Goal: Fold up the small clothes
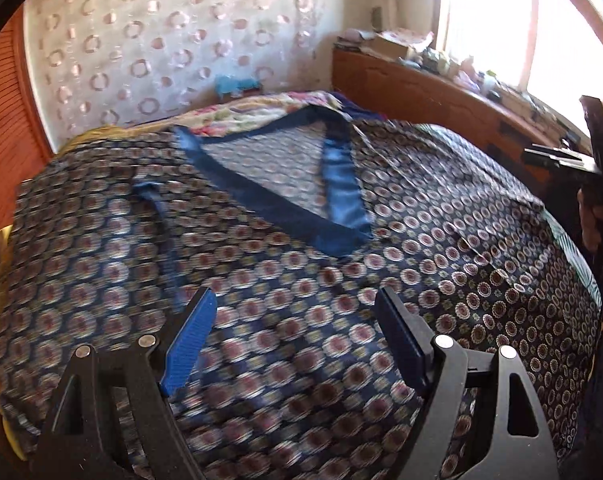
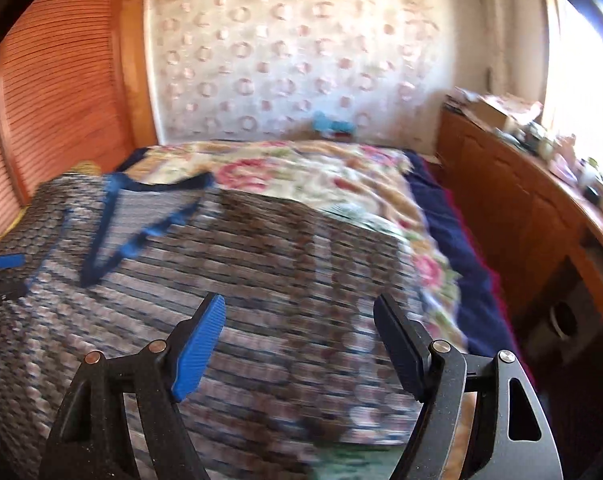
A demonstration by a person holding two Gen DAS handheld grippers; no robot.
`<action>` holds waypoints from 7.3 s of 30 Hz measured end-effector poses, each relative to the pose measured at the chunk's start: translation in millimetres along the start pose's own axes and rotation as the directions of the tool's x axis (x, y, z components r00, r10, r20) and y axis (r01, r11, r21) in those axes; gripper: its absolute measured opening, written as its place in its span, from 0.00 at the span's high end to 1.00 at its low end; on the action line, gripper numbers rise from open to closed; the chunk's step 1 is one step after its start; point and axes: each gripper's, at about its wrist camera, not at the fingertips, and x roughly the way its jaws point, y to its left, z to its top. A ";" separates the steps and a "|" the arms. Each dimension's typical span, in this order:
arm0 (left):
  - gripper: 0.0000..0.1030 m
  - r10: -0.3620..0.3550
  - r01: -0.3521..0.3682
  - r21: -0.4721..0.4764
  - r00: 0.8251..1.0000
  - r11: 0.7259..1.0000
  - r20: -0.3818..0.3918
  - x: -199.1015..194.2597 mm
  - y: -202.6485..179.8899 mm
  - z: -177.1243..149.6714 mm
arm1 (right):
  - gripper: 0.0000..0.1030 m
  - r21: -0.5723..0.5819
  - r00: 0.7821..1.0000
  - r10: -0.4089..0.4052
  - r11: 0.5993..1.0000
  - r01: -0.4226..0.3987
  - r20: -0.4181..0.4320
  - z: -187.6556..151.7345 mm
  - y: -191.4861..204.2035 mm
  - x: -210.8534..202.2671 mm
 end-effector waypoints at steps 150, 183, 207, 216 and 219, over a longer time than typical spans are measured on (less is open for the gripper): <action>0.96 0.178 -0.192 -0.265 0.981 0.945 -0.075 1.7 235.0 62.7 | 0.17 -0.072 0.980 0.061 0.995 -0.075 -0.188 45.4 14.1 169.7; 0.98 0.088 -0.066 -0.135 0.982 0.989 0.166 -94.2 126.3 48.8 | 0.98 -0.088 0.978 0.139 0.984 -0.154 -0.152 68.1 20.1 156.2; 0.98 0.171 -0.067 -0.386 0.955 0.920 0.244 -242.4 94.2 -175.2 | 0.99 -0.026 0.960 0.275 0.961 -0.274 0.057 -131.5 17.6 -157.7; 0.98 0.211 -0.128 -0.413 0.964 0.902 0.162 -225.7 94.6 -201.4 | 0.98 0.030 0.971 0.225 0.974 -0.223 -0.085 -192.0 5.1 -166.5; 0.97 0.234 -0.163 -0.380 0.961 0.911 0.149 -226.9 90.3 -201.1 | 0.98 0.025 0.974 0.204 0.979 -0.202 -0.102 -197.8 0.4 -163.7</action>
